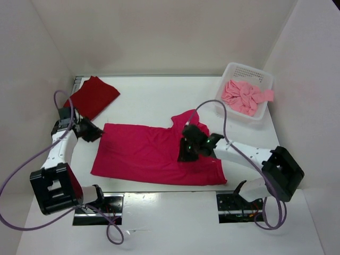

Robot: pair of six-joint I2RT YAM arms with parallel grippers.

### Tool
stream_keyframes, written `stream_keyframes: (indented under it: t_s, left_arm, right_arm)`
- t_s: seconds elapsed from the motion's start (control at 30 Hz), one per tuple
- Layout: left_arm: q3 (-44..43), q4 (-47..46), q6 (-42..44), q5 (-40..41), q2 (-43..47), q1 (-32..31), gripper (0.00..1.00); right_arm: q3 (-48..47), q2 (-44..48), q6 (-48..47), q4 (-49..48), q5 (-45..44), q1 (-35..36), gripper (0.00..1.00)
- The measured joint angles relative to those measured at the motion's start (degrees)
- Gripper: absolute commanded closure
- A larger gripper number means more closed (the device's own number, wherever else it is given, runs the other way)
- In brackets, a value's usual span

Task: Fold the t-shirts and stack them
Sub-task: Fold the flattened tshirt in 1/3 of the way

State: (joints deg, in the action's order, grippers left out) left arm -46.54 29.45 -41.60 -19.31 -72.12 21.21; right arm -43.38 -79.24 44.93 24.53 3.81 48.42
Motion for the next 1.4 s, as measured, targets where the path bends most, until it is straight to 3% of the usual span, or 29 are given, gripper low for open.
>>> stream_keyframes:
  t_s: [0.03,0.07,0.1,0.23,0.3,0.37,0.47,0.57,0.73,0.87,0.97,1.17,1.27,1.4]
  left_arm:
    - [-2.38,-1.57,0.48,2.01,-1.11,-2.19,0.85]
    - [-4.61,-3.37,0.92,3.69,-2.69,-3.67,0.91]
    - [-6.71,-5.14,1.16,4.98,-4.46,-4.96,0.96]
    - [-12.39,-11.1,1.57,8.26,-12.37,-7.52,1.0]
    - [-13.05,-12.87,1.55,9.4,-14.69,-7.61,0.99]
    - [-13.64,-13.7,1.6,10.27,-16.74,-7.61,0.91]
    - [-15.69,-14.56,2.67,10.97,-20.28,-7.65,0.59]
    - [-16.9,-15.15,3.17,12.02,-22.32,-7.78,0.42]
    - [-17.22,-15.47,4.59,13.84,-22.53,-7.93,0.29]
    - [-17.22,-15.8,5.75,15.61,-22.6,-7.98,0.22]
    - [-17.68,-15.74,6.12,16.76,-23.17,-8.24,0.22]
    - [-19.89,-15.98,6.97,18.8,-26.16,-8.68,0.27]
    - [-20.22,-15.82,7.13,19.89,-27.04,-9.18,0.37]
    - [-21.97,-16.0,7.8,21.57,-28.76,-10.36,0.52]
  right_arm:
    - [-2.45,0.04,-1.44,0.33,0.68,-2.71,0.8]
    - [-4.72,0.39,-2.93,0.13,1.46,-6.19,0.95]
    - [-6.58,0.79,-4.44,-0.26,1.84,-10.4,0.99]
    - [-12.68,-0.11,-8.96,-1.68,2.05,-27.65,1.0]
    - [-16.35,-2.75,-10.64,-1.77,1.33,-32.35,1.0]
    - [-22.36,-8.35,-12.52,-1.66,0.55,-34.62,0.99]
    - [-32.48,-18.21,-14.64,-1.9,-0.85,-36.15,0.98]
    - [-40.98,-26.86,-16.33,-1.88,-1.97,-37.44,0.97]
    - [-50.36,-36.02,-17.84,-0.33,-7.15,-39.1,0.97]
    - [-50.93,-37.33,-18.12,1.44,-11.28,-40.02,0.97]
    - [-48.26,-36.0,-18.29,1.33,-13.4,-40.52,0.97]
    - [-42.34,-30.95,-18.88,2.21,-14.16,-42.71,0.86]
    - [-42.05,-27.91,-19.21,2.32,-12.15,-43.3,0.81]
    - [-41.29,-23.15,-19.74,1.88,-8.57,-41.97,0.81]
